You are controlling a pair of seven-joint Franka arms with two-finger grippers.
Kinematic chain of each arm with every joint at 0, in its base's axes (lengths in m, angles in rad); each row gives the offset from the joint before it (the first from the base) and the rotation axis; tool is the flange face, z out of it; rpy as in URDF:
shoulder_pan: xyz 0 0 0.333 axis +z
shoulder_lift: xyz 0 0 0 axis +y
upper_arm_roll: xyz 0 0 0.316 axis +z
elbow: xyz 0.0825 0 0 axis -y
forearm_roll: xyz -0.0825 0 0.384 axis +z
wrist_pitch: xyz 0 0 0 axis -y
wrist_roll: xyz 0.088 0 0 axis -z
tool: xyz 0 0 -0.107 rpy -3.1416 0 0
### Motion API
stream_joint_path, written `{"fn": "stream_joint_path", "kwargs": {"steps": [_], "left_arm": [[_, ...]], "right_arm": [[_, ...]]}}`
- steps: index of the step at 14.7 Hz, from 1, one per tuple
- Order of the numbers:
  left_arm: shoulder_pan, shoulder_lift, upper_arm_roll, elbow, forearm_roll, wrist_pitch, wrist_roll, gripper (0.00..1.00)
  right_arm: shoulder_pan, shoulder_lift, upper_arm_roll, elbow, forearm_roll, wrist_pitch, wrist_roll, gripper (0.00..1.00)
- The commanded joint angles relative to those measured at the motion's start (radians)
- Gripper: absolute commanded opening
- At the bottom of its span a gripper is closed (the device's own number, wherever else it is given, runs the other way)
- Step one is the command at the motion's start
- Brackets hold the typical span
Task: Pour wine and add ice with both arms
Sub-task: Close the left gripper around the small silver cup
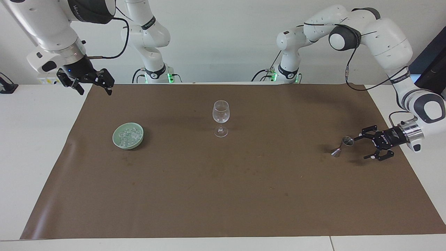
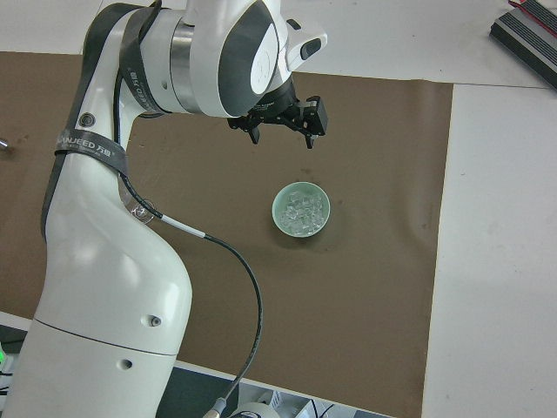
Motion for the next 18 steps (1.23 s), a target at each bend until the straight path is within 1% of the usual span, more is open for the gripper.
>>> {"fn": "stream_joint_path", "kwargs": {"steps": [1,3,5,8,10,12,18], "left_arm": [[-0.020,-0.083,-0.001,-0.139,-0.038,0.045,-0.006,1.00],[-0.022,-0.108,-0.004,-0.199,-0.070,0.059,0.007,1.00],[-0.036,-0.126,-0.005,-0.259,-0.124,0.110,0.050,1.00],[-0.045,-0.141,-0.008,-0.316,-0.153,0.151,0.058,1.00],[-0.077,-0.143,-0.012,-0.331,-0.208,0.157,0.073,1.00],[-0.082,-0.149,-0.012,-0.346,-0.235,0.159,0.098,1.00],[-0.079,-0.161,-0.012,-0.377,-0.238,0.157,0.142,0.99]], "right_arm": [[-0.011,-0.011,0.004,-0.012,0.012,-0.001,-0.016,1.00],[-0.011,-0.011,0.004,-0.012,0.012,-0.001,-0.016,1.00],[-0.011,-0.011,0.004,-0.012,0.012,-0.001,-0.016,1.00],[-0.011,-0.011,0.004,-0.012,0.012,-0.001,-0.016,1.00],[-0.011,-0.011,0.004,-0.012,0.012,-0.001,-0.016,1.00],[-0.011,-0.011,0.004,-0.012,0.012,-0.001,-0.016,1.00],[-0.011,-0.011,0.004,-0.012,0.012,-0.001,-0.016,1.00]]}}
